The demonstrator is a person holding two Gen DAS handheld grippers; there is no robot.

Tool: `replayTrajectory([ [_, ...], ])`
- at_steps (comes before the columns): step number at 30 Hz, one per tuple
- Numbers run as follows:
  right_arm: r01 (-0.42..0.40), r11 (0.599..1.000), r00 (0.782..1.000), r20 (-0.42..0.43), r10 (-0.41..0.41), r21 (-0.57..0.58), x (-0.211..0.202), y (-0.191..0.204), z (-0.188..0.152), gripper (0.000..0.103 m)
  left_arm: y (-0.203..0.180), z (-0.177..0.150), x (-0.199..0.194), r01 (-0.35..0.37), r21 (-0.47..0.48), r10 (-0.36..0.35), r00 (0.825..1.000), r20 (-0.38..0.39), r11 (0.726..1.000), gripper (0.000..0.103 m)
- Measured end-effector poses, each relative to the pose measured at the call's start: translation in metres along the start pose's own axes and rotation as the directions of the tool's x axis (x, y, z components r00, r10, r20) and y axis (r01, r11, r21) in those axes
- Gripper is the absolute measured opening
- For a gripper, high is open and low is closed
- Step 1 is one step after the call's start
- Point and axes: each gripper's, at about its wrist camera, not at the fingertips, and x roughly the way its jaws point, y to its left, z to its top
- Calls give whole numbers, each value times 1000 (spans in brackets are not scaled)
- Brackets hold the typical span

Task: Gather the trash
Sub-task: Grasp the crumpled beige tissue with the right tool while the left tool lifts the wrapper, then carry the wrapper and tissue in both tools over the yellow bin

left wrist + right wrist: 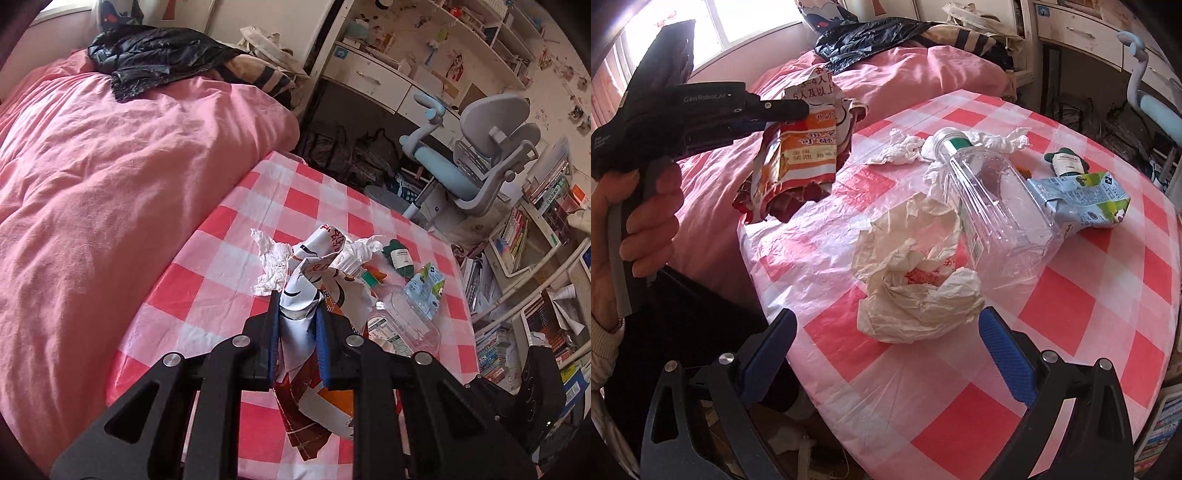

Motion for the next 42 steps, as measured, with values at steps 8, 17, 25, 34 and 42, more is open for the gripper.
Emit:
replayTrajectory([
  [8,98,995,994,-38,-99,-8,32,2,16,79,0,1,-1,-2,3,2,1000,3,1000,17],
  [17,150,989,988,-38,-149,17,31,-7,13,34,-3,-2,0,3,10,-3,1000,-4,1000,17],
  [25,152,988,987,51,-151,-4,-4,-2,13,32,-7,-3,-1,16,23,-16,1000,-2,1000,17],
  [34,157,972,946,256,-199,176,-96,-51,-8,32,-57,-15,-4,80,142,-81,997,5,987,17],
  [42,242,920,906,267,-329,309,-167,-92,-90,33,-133,-44,-2,133,300,-132,991,-23,944,17],
])
